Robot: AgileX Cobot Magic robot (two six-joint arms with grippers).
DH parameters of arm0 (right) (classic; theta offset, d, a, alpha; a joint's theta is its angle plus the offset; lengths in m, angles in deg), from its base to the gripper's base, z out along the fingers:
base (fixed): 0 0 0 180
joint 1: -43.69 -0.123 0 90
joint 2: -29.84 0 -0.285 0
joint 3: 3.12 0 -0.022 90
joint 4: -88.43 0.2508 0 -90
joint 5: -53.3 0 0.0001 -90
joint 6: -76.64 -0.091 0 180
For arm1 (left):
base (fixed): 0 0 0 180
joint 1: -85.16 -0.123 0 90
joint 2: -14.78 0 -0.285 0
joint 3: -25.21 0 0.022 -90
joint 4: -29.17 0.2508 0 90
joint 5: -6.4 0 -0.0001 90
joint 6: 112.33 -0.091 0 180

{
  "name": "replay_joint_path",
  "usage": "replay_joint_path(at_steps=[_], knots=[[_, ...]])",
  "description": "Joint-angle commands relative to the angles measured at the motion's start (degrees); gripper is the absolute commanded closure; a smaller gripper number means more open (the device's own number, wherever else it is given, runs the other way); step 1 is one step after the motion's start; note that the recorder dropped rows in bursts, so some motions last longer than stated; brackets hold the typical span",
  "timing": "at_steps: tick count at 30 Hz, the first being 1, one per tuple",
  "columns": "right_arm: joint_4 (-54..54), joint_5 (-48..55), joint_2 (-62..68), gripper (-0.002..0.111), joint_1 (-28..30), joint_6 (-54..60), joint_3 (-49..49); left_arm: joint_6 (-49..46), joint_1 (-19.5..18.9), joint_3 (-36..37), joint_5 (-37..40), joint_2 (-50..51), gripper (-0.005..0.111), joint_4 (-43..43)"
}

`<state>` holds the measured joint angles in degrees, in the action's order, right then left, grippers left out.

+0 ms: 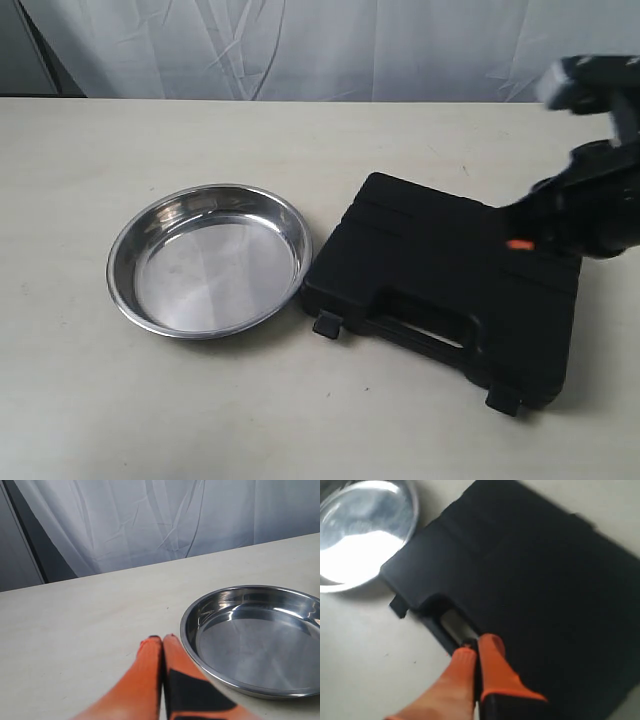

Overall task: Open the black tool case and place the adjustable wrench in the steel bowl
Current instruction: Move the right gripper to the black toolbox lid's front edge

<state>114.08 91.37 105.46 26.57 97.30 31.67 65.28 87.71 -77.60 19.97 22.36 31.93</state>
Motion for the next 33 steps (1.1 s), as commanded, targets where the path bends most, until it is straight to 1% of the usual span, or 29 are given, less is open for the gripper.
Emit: replay_joint_path(at_steps=[1, 2, 4, 7, 9, 10, 11, 24, 30, 31, 33], knots=[[-3.67, -0.37, 9.75, 0.108, -8.81, 2.8, -2.15, 0.2, -0.11, 0.03, 0.12, 0.2, 0.106, 0.0], [-4.55, -0.09, 11.9, 0.107, -9.95, 2.67, -2.6, 0.2, -0.11, 0.03, 0.12, 0.2, 0.106, 0.0], [-4.8, 1.18, 15.4, 0.102, -11.07, 2.66, -3.52, 0.2, -0.11, 0.03, 0.12, 0.2, 0.106, 0.0], [-4.66, 2.81, 19.73, 0.084, -11.07, 2.28, -5.31, 0.2, -0.11, 0.03, 0.12, 0.2, 0.106, 0.0], [-5.66, 2.81, 21.93, 0.07, -11.07, 2.28, -5.89, 0.2, -0.11, 0.03, 0.12, 0.2, 0.106, 0.0], [-6.25, 2.81, 22.81, 0.065, -11.07, 2.28, -5.98, 0.2, -0.11, 0.03, 0.12, 0.2, 0.106, 0.0], [-7.19, 2.69, 23.61, 0.062, -11.07, 1.82, -5.98, 0.2, -0.11, 0.03, 0.12, 0.2, 0.106, 0.0], [-11.97, -2.96, 29.11, 0.062, -11.07, 1.22, -5.98, 0.2, -0.11, 0.03, 0.12, 0.2, 0.106, 0.0], [-12.16, -3.52, 32.12, 0.067, -11.07, 1.46, -5.98, 0.2, -0.11, 0.03, 0.12, 0.2, 0.106, 0.0], [-12.06, -3.52, 32.12, 0.069, -11.07, 1.34, -5.98, 0.2, -0.11, 0.03, 0.12, 0.2, 0.106, 0.0], [-12.06, -3.52, 31.78, 0.087, -11.07, 1.34, -5.98, 0.2, -0.11, 0.03, 0.12, 0.2, 0.106, 0.0]])
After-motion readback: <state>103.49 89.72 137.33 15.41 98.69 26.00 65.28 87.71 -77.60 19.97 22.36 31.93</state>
